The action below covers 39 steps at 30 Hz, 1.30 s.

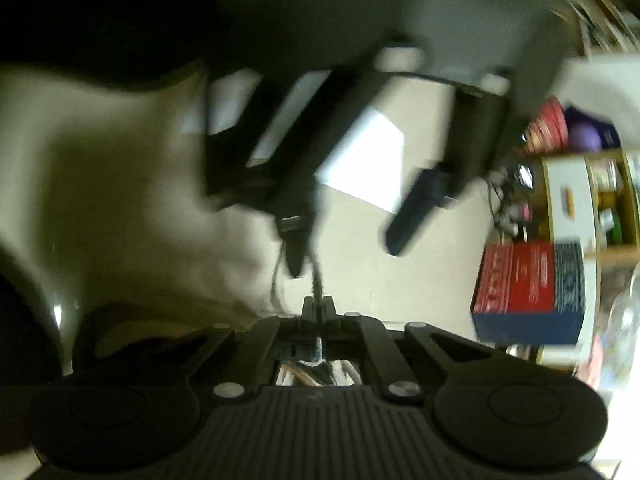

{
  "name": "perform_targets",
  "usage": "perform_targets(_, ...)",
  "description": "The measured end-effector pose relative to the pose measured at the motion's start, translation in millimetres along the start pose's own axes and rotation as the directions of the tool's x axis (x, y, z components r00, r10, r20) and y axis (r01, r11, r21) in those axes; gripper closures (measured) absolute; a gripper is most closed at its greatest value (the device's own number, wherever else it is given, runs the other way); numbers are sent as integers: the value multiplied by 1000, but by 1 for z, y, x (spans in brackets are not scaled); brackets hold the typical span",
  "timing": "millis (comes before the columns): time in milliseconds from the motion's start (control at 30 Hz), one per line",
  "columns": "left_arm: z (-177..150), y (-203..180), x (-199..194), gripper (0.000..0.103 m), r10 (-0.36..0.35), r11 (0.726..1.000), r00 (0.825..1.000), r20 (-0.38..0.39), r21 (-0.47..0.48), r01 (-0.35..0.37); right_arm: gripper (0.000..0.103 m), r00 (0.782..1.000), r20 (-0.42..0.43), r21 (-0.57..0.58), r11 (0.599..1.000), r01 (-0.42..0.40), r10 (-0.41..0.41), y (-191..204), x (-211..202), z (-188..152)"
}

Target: Lace up shoes with both hands

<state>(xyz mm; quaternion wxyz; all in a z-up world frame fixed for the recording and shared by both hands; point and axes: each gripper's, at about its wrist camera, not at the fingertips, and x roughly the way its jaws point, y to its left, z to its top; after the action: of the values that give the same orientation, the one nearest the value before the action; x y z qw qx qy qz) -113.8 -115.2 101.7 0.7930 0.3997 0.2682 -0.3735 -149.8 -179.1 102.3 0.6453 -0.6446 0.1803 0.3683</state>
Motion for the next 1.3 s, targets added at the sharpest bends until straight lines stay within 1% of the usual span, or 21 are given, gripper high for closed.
perform_targets(33, -1, -1, 2, 62, -3, 1000, 1000, -14, -14, 3, 100, 1000, -8, 43, 999, -1, 1, -3, 2, 1)
perform_targets(100, -1, -3, 6, 71, -12, 999, 999, -32, -42, 10, 100, 1000, -23, 134, 991, -3, 7, -9, 7, 1)
perform_targets(200, 0, -4, 8, 70, -16, 996, 999, -47, -85, 12, 100, 999, -20, 303, 952, -36, 44, -20, 9, -1)
perform_targets(267, 0, -2, 8, 70, -2, 993, 998, -60, -116, -5, 100, 997, -19, 371, 927, -58, 70, -25, 15, -4)
perform_targets(367, -1, -3, 10, 76, 14, 995, 998, -68, -99, -20, 100, 996, 9, 409, 909, -80, 83, -28, 20, -8)
perform_targets(467, -3, -3, 11, 90, -10, 995, 997, -71, -104, 2, 100, 995, 47, 453, 886, -103, 91, -36, 24, -13)
perform_targets(500, -3, -3, 11, 101, -15, 995, 997, -77, -104, 7, 100, 993, 56, 470, 875, -115, 100, -39, 25, -15)
perform_targets(533, -3, -3, 12, 101, -21, 995, 996, -82, -104, 13, 100, 992, 64, 492, 861, -128, 111, -41, 24, -17)
perform_targets(633, -2, 1, 11, 101, -14, 995, 996, -83, -96, 6, 100, 986, 99, 576, 801, -165, 132, -47, 22, -24)
perform_targets(733, -6, 15, 10, 101, -33, 980, 996, -83, -197, 16, 100, 980, 145, 670, 715, -200, 138, -54, 21, -32)
perform_targets(767, -9, 23, 9, 101, -41, 968, 996, -78, -250, 21, 100, 978, 161, 710, 673, -206, 130, -57, 20, -35)
perform_targets(800, -13, 35, 6, 101, -50, 945, 997, -66, -326, 25, 99, 977, 178, 754, 622, -211, 116, -61, 18, -38)
perform_targets(867, -21, 59, 2, 101, -63, 881, 997, -41, -471, 36, 95, 974, 207, 836, 500, -226, 94, -68, 16, -47)
perform_targets(900, -27, 69, -1, 101, -62, 842, 998, -27, -538, 38, 87, 974, 212, 871, 436, -226, 81, -70, 13, -52)
perform_targets(933, -33, 80, -4, 101, -60, 798, 998, -13, -601, 40, 81, 974, 217, 897, 380, -225, 65, -71, 10, -57)
perform_targets(1000, -44, 99, -11, 101, -49, 706, 999, 14, -707, 44, 81, 967, 251, 923, 289, -253, 46, -70, 0, -65)
perform_targets(1067, -53, 111, -16, 101, -30, 632, 999, 33, -774, 44, 81, 948, 314, 924, 212, -318, 54, -68, -6, -69)
perform_targets(1133, -57, 115, -23, 101, -13, 583, 998, 66, -810, 61, 81, 914, 396, 900, 159, -405, 87, -63, -5, -70)
perform_targets(1167, -59, 117, -27, 101, -4, 557, 997, 82, -827, 70, 81, 898, 427, 887, 145, -439, 107, -59, -2, -68)
perform_targets(1233, -62, 120, -33, 101, 15, 505, 994, 113, -858, 90, 81, 886, 438, 878, 138, -458, 153, -51, 10, -61)
perform_targets(1300, -66, 124, -40, 101, 37, 452, 989, 143, -885, 111, 81, 885, 432, 884, 114, -453, 172, -44, 25, -57)
